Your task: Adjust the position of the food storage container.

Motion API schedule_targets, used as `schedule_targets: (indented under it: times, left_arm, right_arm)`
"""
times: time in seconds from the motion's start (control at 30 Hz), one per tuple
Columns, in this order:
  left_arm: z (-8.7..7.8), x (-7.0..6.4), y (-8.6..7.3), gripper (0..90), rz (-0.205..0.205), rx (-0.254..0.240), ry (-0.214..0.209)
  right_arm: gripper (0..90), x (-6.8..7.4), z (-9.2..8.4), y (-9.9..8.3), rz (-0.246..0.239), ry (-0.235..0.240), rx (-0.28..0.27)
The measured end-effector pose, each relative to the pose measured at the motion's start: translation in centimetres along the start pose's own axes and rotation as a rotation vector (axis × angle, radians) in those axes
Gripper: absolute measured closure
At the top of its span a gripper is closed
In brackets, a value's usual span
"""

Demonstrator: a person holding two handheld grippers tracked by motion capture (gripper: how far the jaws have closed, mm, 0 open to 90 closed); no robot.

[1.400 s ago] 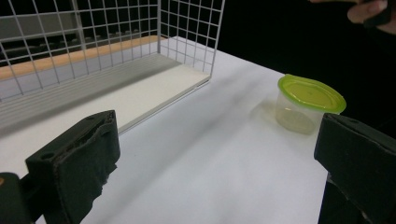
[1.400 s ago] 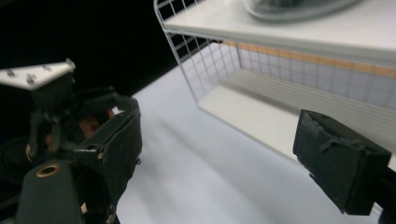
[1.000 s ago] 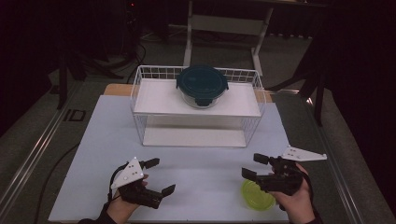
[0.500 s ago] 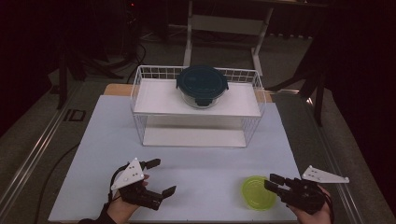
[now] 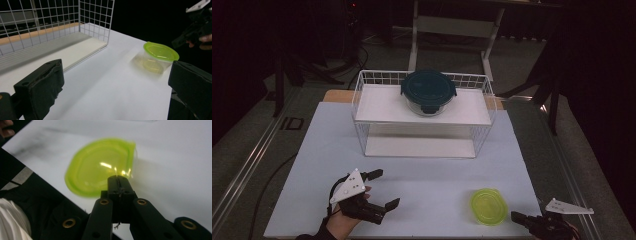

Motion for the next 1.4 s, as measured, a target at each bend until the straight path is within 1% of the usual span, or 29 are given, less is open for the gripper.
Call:
schedule_targets:
  times: [0.03,0.07,0.1,0.13,0.17,0.2,0.23,0.27,0.3,0.33,0.37,0.47,0.57,0.77,0.87,1.17,1.2,1.3,1.4]
  left_arm:
    - [0.0,0.0,0.0,0.1,0.000,0.002,0.000]
    - [0.0,0.0,0.0,0.1,0.001,-0.002,0.000]
    - [0.0,0.0,0.0,0.1,0.000,-0.003,0.001]
    - [0.0,0.0,0.1,0.1,0.003,-0.001,0.002]
    - [0.0,0.0,0.1,0.1,0.003,-0.001,0.002]
    - [0.0,0.0,0.0,0.1,0.001,-0.003,0.002]
    - [0.0,0.0,0.0,0.1,0.001,-0.003,0.002]
    - [0.0,0.0,0.0,0.1,0.002,-0.002,0.003]
    - [0.0,0.0,0.0,0.1,0.002,-0.002,0.003]
    - [0.0,0.0,0.0,0.1,0.001,0.000,0.003]
    - [0.0,0.0,0.0,0.1,0.002,0.004,0.004]
    - [-0.1,0.1,0.0,0.1,0.004,0.000,0.004]
    - [-0.1,0.1,0.0,0.1,0.001,-0.007,0.005]
    - [0.0,0.1,0.0,0.1,0.002,0.001,0.005]
    - [0.0,0.2,-0.1,0.1,-0.003,-0.001,0.007]
    - [0.0,0.2,-0.1,0.1,-0.002,0.000,0.007]
    - [0.0,0.2,-0.2,0.1,-0.002,0.003,0.008]
    - [-0.1,0.2,-0.2,0.1,-0.001,0.003,0.007]
    - [-0.1,0.3,-0.1,0.1,0.000,-0.002,0.008]
  right_arm:
    - [89.8,0.0,0.0,0.0,0.000,0.000,0.000]
    - [89.8,-0.2,0.5,-0.9,0.010,0.006,0.022]
    - [89.8,-0.2,0.5,-0.9,0.010,0.006,0.022]
    - [89.9,-0.2,1.0,-1.6,0.017,0.013,0.043]
    - [89.9,-0.2,1.0,-1.6,0.017,0.013,0.043]
    - [89.9,-0.1,1.6,-2.0,0.024,0.025,0.056]
    - [89.9,-0.1,1.6,-2.0,0.024,0.025,0.056]
    - [89.9,0.0,2.1,-2.2,0.026,0.040,0.068]
    - [89.9,0.0,2.1,-2.2,0.026,0.040,0.068]
    - [89.9,0.3,2.7,-2.2,0.012,0.042,0.086]
    - [89.9,0.3,2.7,-2.2,0.012,0.042,0.086]
    - [89.9,1.0,3.5,-1.9,-0.001,0.064,0.095]
    - [89.9,1.2,3.8,-1.7,-0.005,0.069,0.098]
    - [89.9,1.6,4.5,-0.7,-0.016,0.088,0.101]
    - [89.9,2.1,5.2,-0.2,-0.029,0.100,0.109]
    - [89.9,2.4,6.4,1.0,-0.038,0.109,0.118]
    - [89.9,2.6,6.7,1.3,-0.048,0.110,0.121]
    - [89.9,2.9,7.1,1.6,-0.055,0.117,0.125]
    - [89.9,3.4,7.7,2.1,-0.066,0.123,0.132]
Point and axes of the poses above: each handheld gripper's, and its own axes: z roughly forward along the jaws, y roughly out of its top, x roughly to its left, the point moved 4 cm from there along z, roughly forward along the jaws, and after that the axes turned 15 degrees about -y, right-handed, at the moved point
